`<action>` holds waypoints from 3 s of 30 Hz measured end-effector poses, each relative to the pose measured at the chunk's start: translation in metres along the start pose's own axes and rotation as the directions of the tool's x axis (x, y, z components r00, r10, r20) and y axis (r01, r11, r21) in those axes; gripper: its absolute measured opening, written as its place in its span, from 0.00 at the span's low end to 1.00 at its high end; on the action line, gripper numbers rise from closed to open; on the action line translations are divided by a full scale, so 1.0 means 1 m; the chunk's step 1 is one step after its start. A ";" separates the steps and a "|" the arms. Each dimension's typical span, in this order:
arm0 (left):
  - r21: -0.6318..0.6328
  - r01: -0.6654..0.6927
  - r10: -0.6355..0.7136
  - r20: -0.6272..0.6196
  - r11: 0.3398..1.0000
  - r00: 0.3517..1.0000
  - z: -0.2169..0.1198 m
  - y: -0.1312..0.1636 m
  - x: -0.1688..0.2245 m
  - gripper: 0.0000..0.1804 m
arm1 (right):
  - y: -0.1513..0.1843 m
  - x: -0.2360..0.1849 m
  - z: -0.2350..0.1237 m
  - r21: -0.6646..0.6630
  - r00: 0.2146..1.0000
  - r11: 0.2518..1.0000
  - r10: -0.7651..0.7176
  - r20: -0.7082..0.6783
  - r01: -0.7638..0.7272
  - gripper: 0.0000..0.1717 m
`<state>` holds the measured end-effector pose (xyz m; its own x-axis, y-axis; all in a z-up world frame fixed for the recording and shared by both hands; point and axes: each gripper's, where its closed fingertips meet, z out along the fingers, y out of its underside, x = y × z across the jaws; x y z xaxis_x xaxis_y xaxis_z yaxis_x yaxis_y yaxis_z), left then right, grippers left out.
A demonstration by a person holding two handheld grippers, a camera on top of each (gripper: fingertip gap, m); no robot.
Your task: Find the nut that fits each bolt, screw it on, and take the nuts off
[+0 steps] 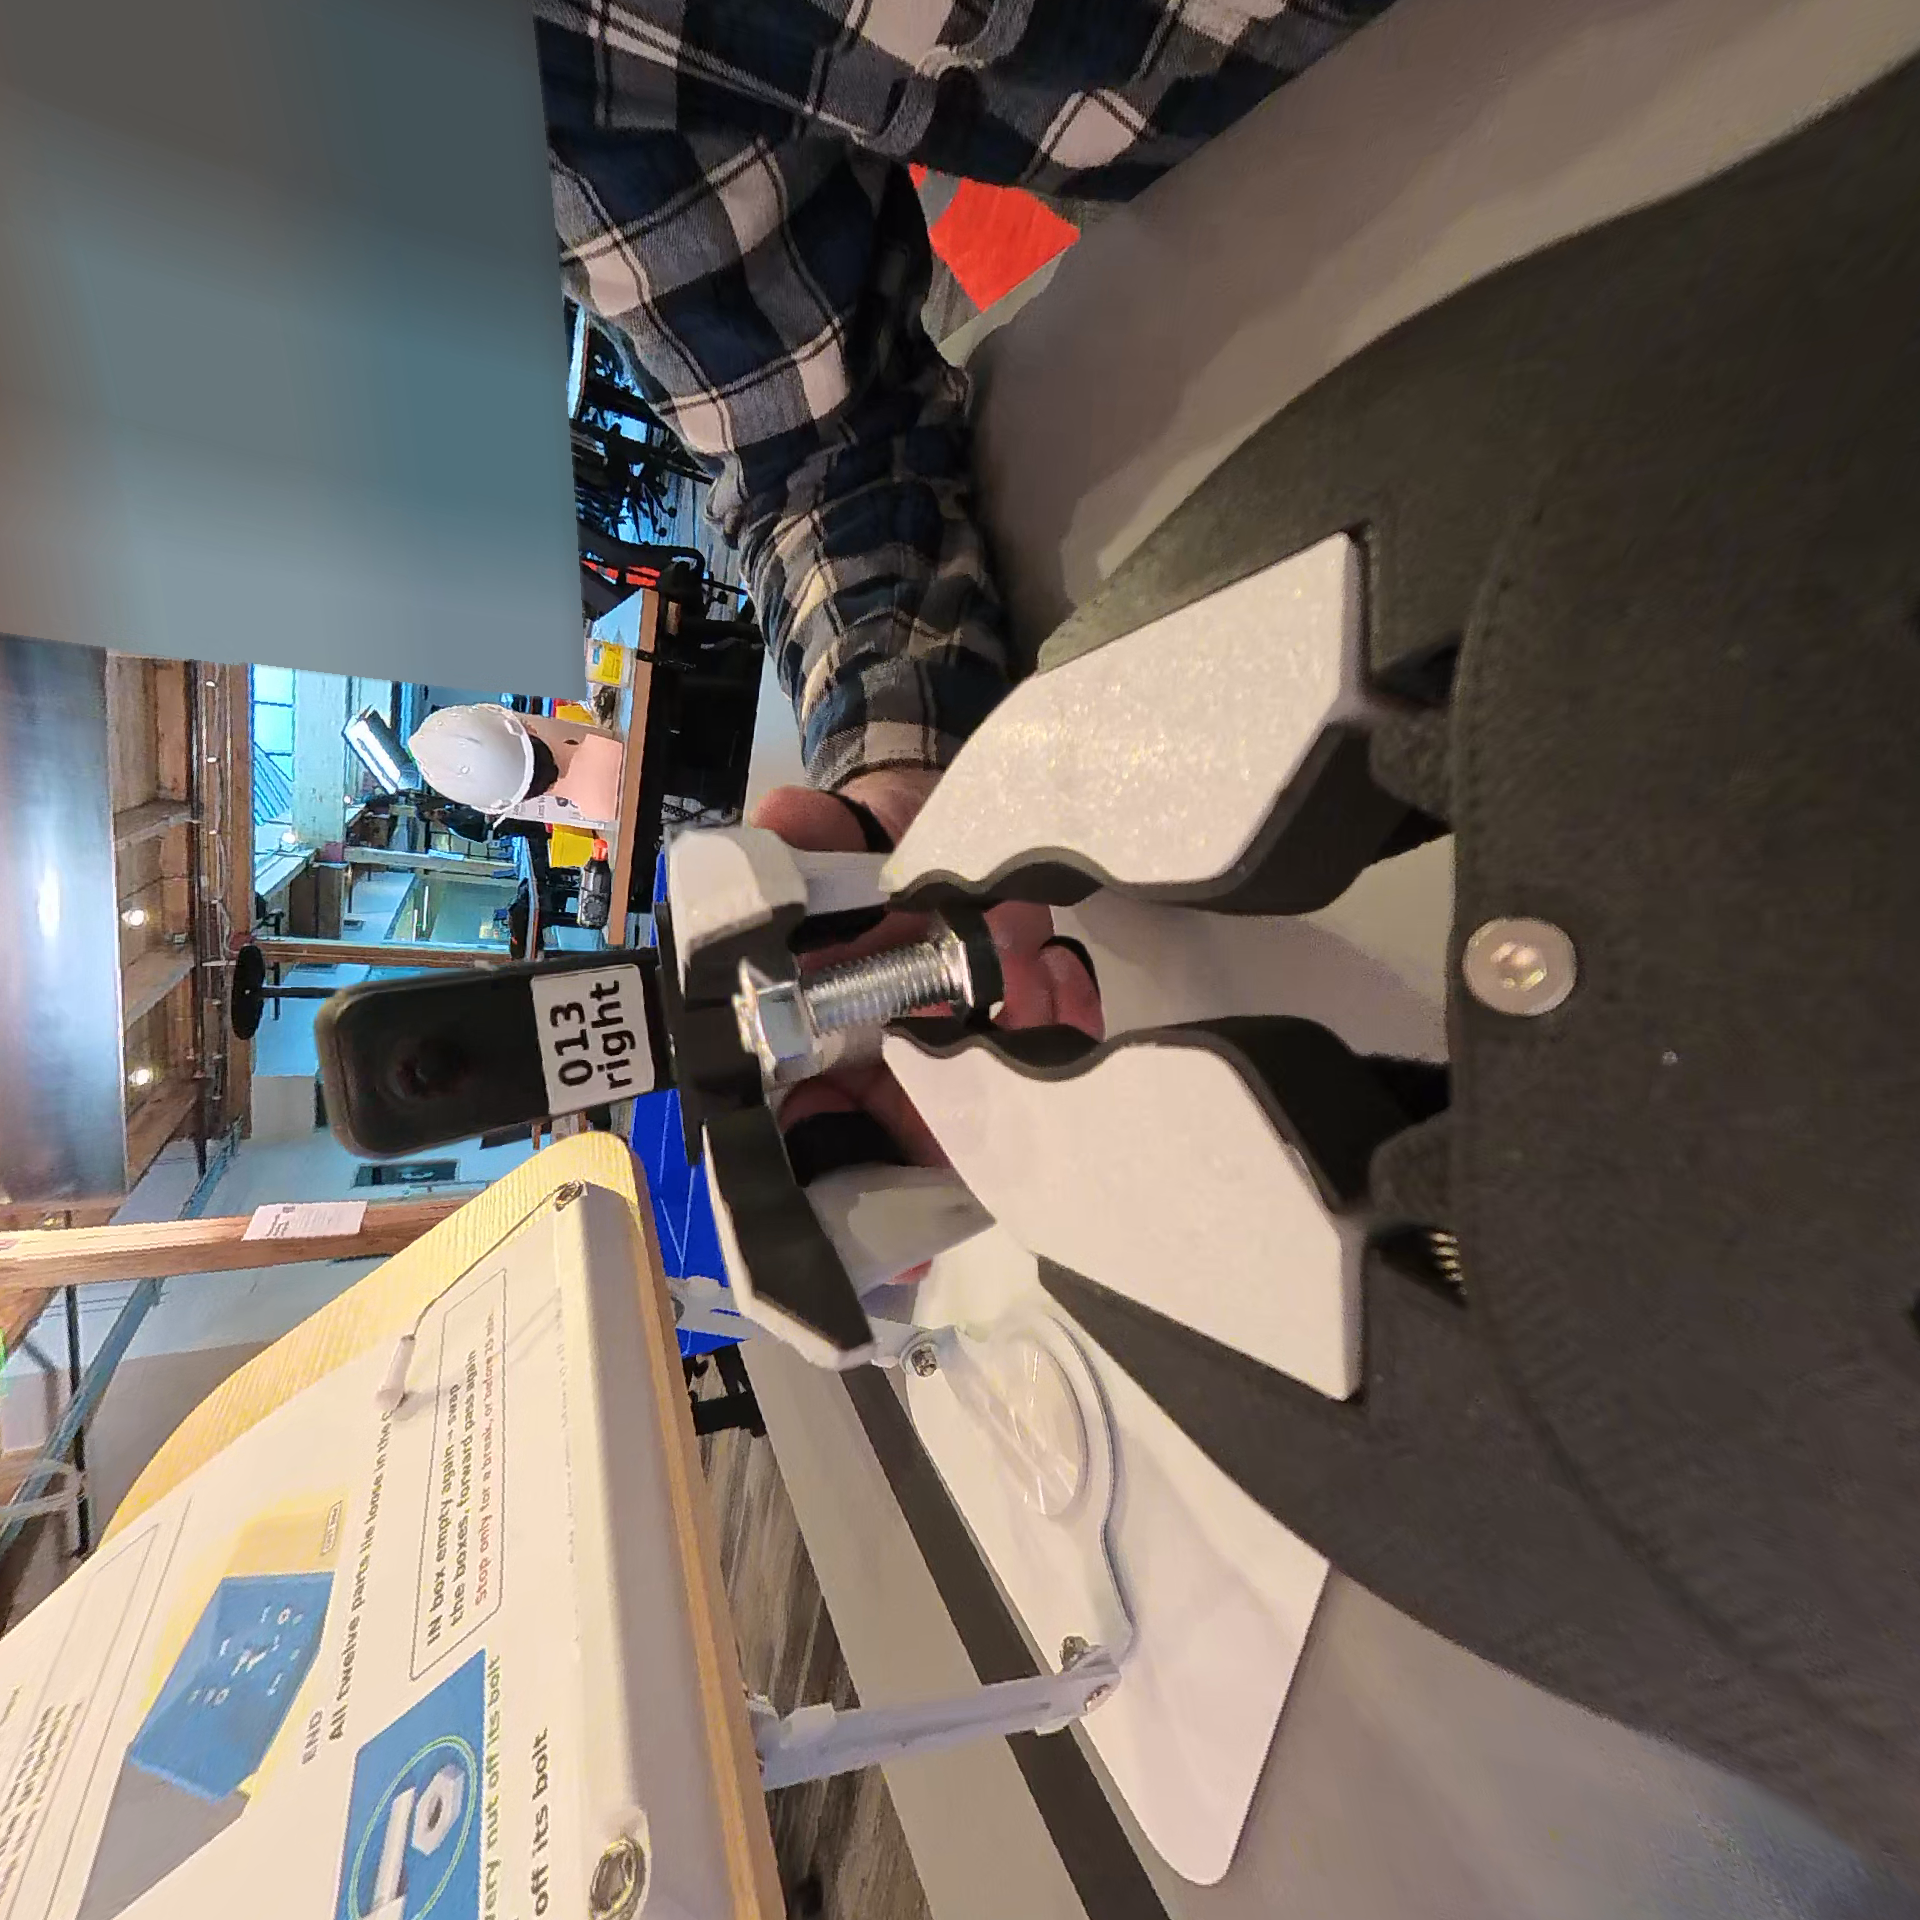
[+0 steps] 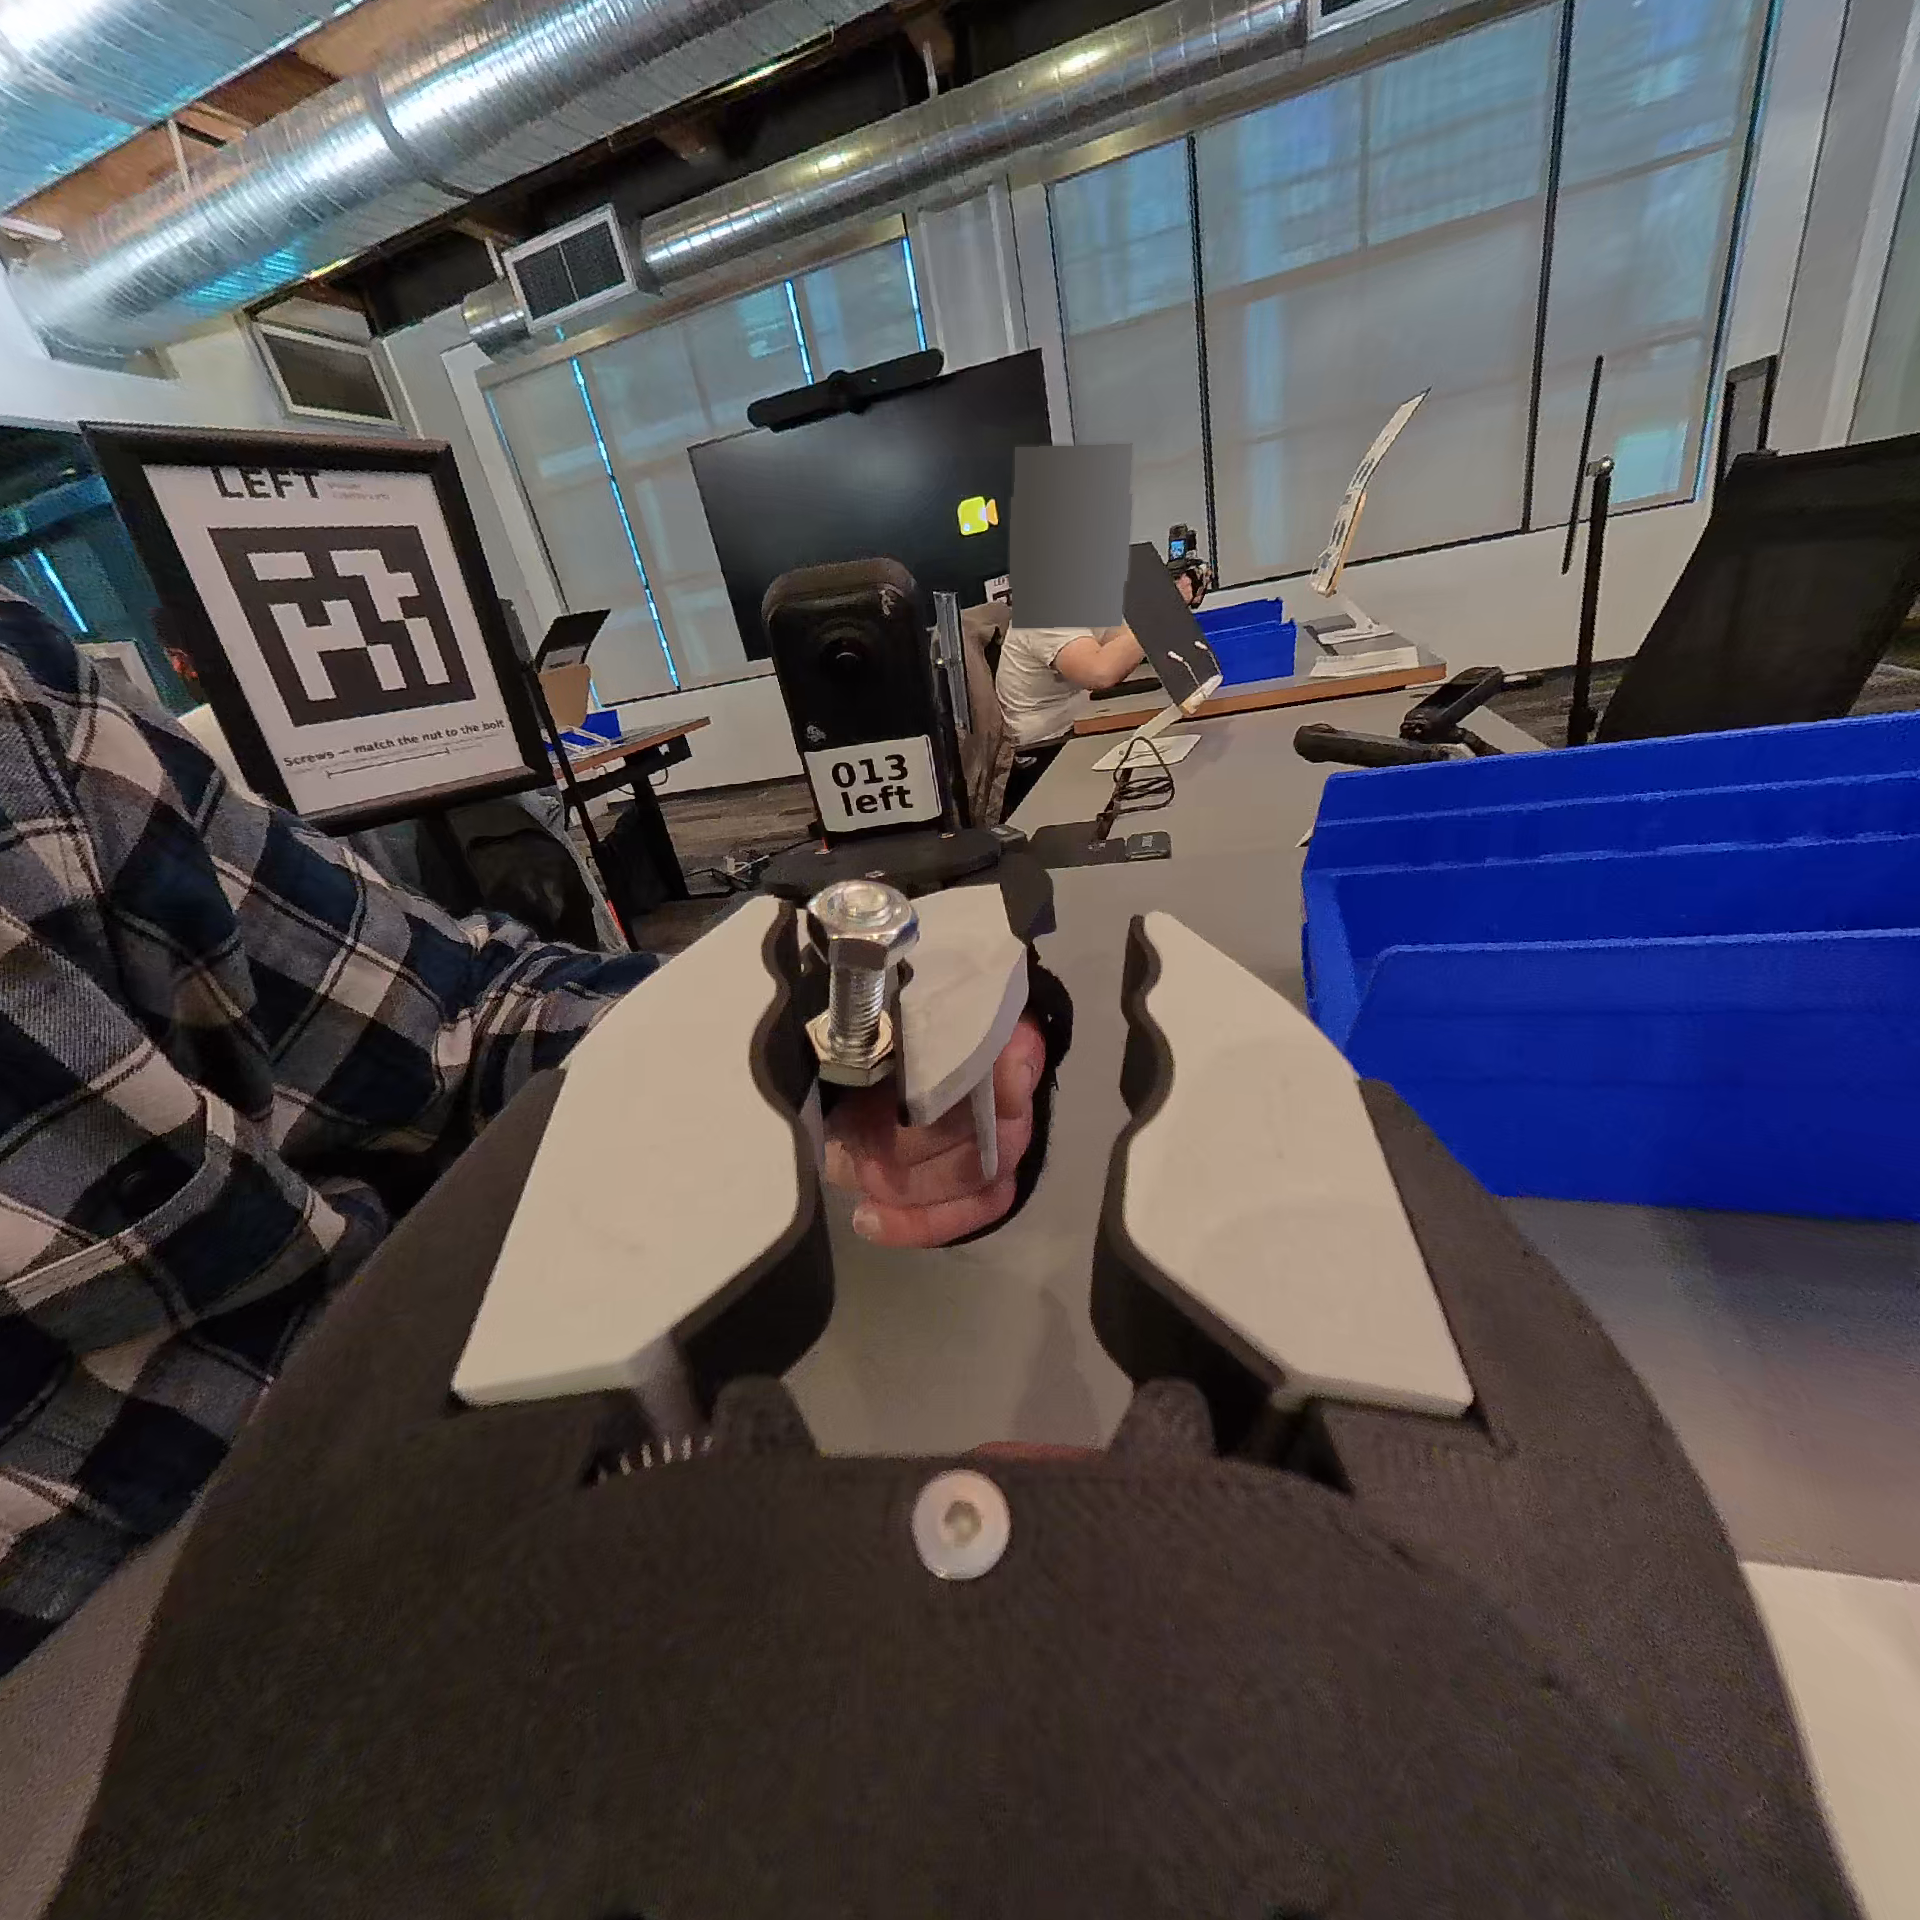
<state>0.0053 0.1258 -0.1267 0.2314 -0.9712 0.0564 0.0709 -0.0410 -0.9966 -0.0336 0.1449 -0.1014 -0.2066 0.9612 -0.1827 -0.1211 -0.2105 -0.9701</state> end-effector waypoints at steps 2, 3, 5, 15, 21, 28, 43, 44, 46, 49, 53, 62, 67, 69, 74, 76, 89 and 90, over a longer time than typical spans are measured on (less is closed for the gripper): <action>0.005 -0.003 0.003 -0.001 1.000 1.000 0.000 -0.002 0.001 0.10 | 0.001 0.002 0.001 0.002 1.000 1.000 0.012 0.001 -0.012 0.36; 0.006 -0.005 0.005 0.004 1.000 1.000 -0.001 -0.002 0.000 0.10 | 0.001 0.005 -0.001 0.005 1.000 1.000 0.017 -0.006 -0.017 0.38; 0.031 0.003 -0.003 0.006 1.000 1.000 -0.004 -0.007 -0.001 0.10 | -0.001 0.011 -0.008 0.020 0.999 0.999 0.027 -0.022 -0.027 0.33; 0.012 -0.007 0.007 0.003 1.000 1.000 -0.003 -0.005 -0.001 0.10 | -0.006 -0.005 0.001 0.020 0.999 1.000 -0.015 0.028 0.015 0.35; 0.022 -0.014 0.014 0.003 1.000 1.000 -0.004 -0.008 0.001 0.10 | -0.003 0.010 -0.008 0.030 1.000 0.999 0.020 -0.012 -0.020 0.30; 0.017 -0.016 0.016 0.004 1.000 1.000 -0.005 -0.007 0.000 0.10 | -0.006 0.005 -0.007 0.043 1.000 0.999 0.003 0.009 -0.003 0.34; 0.015 -0.027 0.028 -0.001 1.000 1.000 -0.004 -0.008 0.003 0.10 | -0.008 0.013 -0.013 0.080 0.999 0.996 0.049 0.002 -0.049 0.32; 0.014 -0.026 0.026 0.001 1.000 1.000 -0.004 -0.008 0.002 0.10 | -0.009 0.008 -0.010 0.079 0.999 0.996 0.035 0.017 -0.036 0.33; 0.012 -0.022 0.022 0.000 1.000 1.000 -0.004 -0.007 0.002 0.10 | -0.009 -0.001 -0.005 0.069 0.999 0.998 0.011 0.040 -0.014 0.33; 0.002 -0.027 0.027 -0.005 1.000 1.000 -0.002 -0.006 0.003 0.10 | -0.007 -0.005 0.001 0.058 0.999 0.998 0.010 0.048 -0.012 0.33; 0.004 -0.028 0.028 -0.005 1.000 1.000 -0.002 -0.007 0.004 0.10 | -0.007 0.001 -0.004 0.066 0.999 0.997 0.023 0.034 -0.025 0.35; 0.011 -0.024 0.024 -0.004 1.000 1.000 -0.004 -0.008 0.002 0.10 | -0.009 0.001 -0.007 0.082 0.999 0.996 0.018 0.045 -0.021 0.33; -0.003 -0.030 0.030 -0.009 1.000 0.999 -0.002 -0.006 0.004 0.10 | -0.007 -0.006 -0.001 0.068 0.998 0.998 0.006 0.056 -0.010 0.33; -0.006 -0.033 0.033 -0.011 0.999 0.999 -0.001 -0.005 0.005 0.10 | -0.007 -0.004 -0.001 0.066 0.999 0.998 0.011 0.050 -0.014 0.34; 0.011 -0.036 0.036 -0.005 0.999 0.999 -0.004 -0.010 0.005 0.10 | -0.007 0.014 -0.014 0.085 0.999 0.995 0.042 -0.003 -0.041 0.31; 0.006 -0.032 0.032 -0.005 0.999 0.999 -0.004 -0.008 0.004 0.10 | -0.008 0.014 -0.015 0.093 0.999 0.995 0.044 0.004 -0.045 0.31; -0.009 -0.029 0.029 -0.012 1.000 1.000 -0.001 -0.005 0.005 0.10 | -0.007 -0.004 -0.003 0.067 0.999 0.998 0.007 0.049 -0.011 0.33; -0.008 -0.029 0.029 -0.012 1.000 1.000 -0.001 -0.005 0.005 0.10 | -0.007 -0.003 -0.004 0.067 0.999 0.998 0.007 0.049 -0.010 0.33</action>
<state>0.0049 0.1209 -0.1216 0.2222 -0.9747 0.0264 0.0561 -0.0143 -0.9983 -0.0286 0.1438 -0.0945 -0.2549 0.9498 -0.1813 -0.1838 -0.2317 -0.9553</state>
